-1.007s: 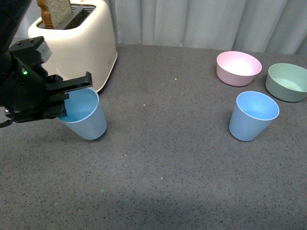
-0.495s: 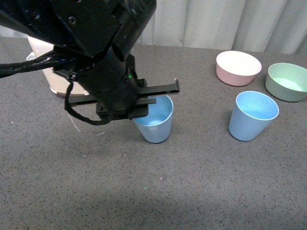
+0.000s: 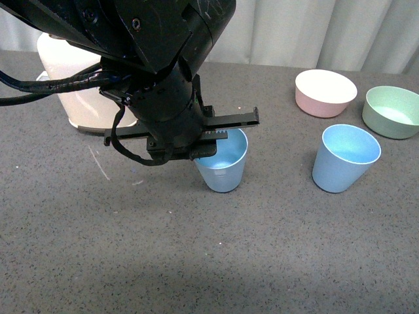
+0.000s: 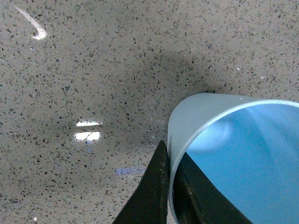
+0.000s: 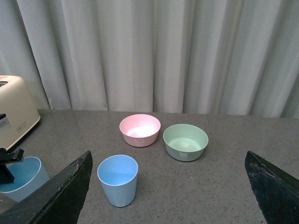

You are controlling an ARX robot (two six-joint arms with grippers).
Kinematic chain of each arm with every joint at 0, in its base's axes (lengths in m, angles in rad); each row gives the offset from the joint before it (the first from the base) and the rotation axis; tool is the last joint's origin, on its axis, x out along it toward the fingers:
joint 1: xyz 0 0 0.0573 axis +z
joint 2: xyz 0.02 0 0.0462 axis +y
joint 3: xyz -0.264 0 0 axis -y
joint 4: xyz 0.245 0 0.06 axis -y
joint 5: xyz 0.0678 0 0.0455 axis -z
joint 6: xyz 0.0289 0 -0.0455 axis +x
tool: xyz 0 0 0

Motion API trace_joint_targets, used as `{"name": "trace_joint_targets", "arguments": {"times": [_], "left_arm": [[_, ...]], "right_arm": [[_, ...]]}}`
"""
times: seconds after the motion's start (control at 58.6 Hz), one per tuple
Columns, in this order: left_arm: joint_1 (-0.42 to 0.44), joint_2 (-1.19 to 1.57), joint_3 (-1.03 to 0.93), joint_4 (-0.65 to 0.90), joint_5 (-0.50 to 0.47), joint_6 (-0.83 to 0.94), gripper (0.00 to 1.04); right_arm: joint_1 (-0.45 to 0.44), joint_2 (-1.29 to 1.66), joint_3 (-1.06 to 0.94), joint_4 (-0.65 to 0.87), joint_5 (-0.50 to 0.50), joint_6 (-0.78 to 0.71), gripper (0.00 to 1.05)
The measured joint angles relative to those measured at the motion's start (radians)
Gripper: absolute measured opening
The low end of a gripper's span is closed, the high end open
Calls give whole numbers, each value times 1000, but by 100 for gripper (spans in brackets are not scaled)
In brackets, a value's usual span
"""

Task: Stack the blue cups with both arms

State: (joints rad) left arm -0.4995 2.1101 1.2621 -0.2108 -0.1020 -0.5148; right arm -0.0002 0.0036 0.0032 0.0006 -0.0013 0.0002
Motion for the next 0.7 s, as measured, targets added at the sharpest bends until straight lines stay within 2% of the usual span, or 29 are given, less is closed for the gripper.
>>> {"name": "trace_joint_targets", "arguments": {"times": [0.239, 0.342, 0.598, 0.666, 0.7], "left_arm": [[4, -11, 1, 9, 32, -43, 37], [6, -52, 0, 27, 56, -74, 56], [10, -140, -23, 85, 50, -79, 97], [10, -139, -31, 99, 33, -74, 99], [6, -135, -105, 293, -89, 8, 92]], "right_arm": [[0, 0, 0, 0, 0, 0, 95], [0, 0, 0, 0, 0, 0, 95], [0, 0, 0, 0, 0, 0, 95], [0, 0, 0, 0, 0, 0, 95], [0, 0, 0, 0, 0, 0, 95]]}}
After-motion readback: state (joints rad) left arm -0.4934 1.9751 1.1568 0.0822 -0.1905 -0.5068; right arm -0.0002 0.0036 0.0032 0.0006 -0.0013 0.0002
